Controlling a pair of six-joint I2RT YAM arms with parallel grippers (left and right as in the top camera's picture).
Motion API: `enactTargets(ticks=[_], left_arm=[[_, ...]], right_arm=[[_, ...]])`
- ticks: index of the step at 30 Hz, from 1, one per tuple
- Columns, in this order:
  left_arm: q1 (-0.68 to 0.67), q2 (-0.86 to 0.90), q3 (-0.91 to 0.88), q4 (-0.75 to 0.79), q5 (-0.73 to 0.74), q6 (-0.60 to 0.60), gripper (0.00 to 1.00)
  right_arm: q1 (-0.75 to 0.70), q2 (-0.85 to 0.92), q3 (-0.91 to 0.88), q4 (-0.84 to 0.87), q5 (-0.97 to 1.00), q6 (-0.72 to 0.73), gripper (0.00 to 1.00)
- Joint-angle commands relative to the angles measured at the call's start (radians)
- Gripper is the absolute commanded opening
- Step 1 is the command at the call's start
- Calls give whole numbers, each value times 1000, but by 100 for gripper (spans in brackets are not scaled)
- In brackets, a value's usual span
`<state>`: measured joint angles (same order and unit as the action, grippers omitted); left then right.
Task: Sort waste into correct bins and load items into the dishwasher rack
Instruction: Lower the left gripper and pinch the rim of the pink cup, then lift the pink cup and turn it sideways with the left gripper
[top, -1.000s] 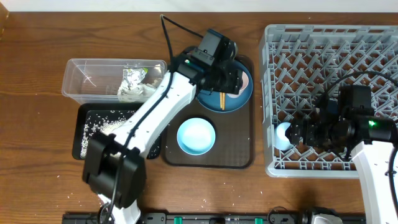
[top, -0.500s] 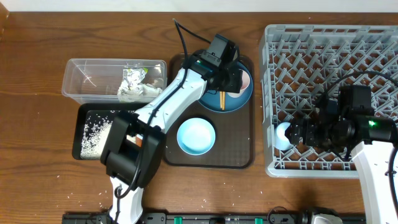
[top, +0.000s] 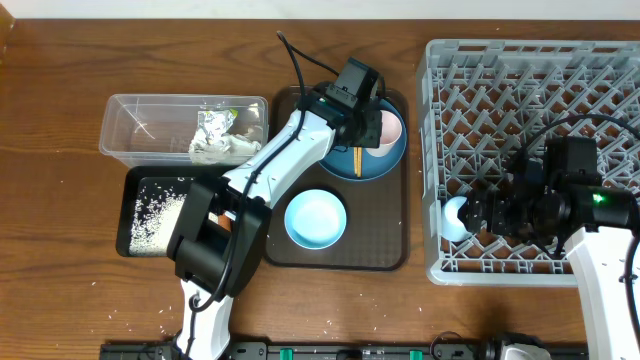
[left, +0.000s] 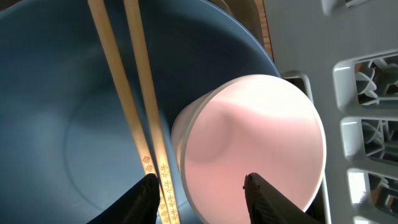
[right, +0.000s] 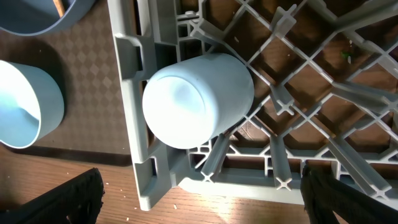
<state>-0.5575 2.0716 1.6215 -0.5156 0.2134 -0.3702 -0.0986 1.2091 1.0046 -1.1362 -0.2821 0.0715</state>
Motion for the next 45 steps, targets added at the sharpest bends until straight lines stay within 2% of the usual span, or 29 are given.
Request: enactTargets(ticks=[1,18,23,27,33,40,45], left_arm=[[0,16,-8,2,-20,-10,47],[-5,16,-21,-7,-20,-10,27],[-5,13,-21,-7,-19,-10,19],[-3,-2,-21,-13,-19,-9,7],[-2,-64,-21,-22,-7,-9,6],[-2,-159,-21,-34,143,-9,7],[1,-219,-21,-97,208,-10,6]], right_arm=[[8,0,-2,-1,-14,10,99],[8,0,-2,-1,-14,10,99],[8,0,-2,-1,-14,10,99],[8,0,-2,-1,-13,10,99],[8,0,-2,-1,-13,10,99],[8,0,-2,-1,-13,10,99],[8,0,-2,-1,-13,10,99]])
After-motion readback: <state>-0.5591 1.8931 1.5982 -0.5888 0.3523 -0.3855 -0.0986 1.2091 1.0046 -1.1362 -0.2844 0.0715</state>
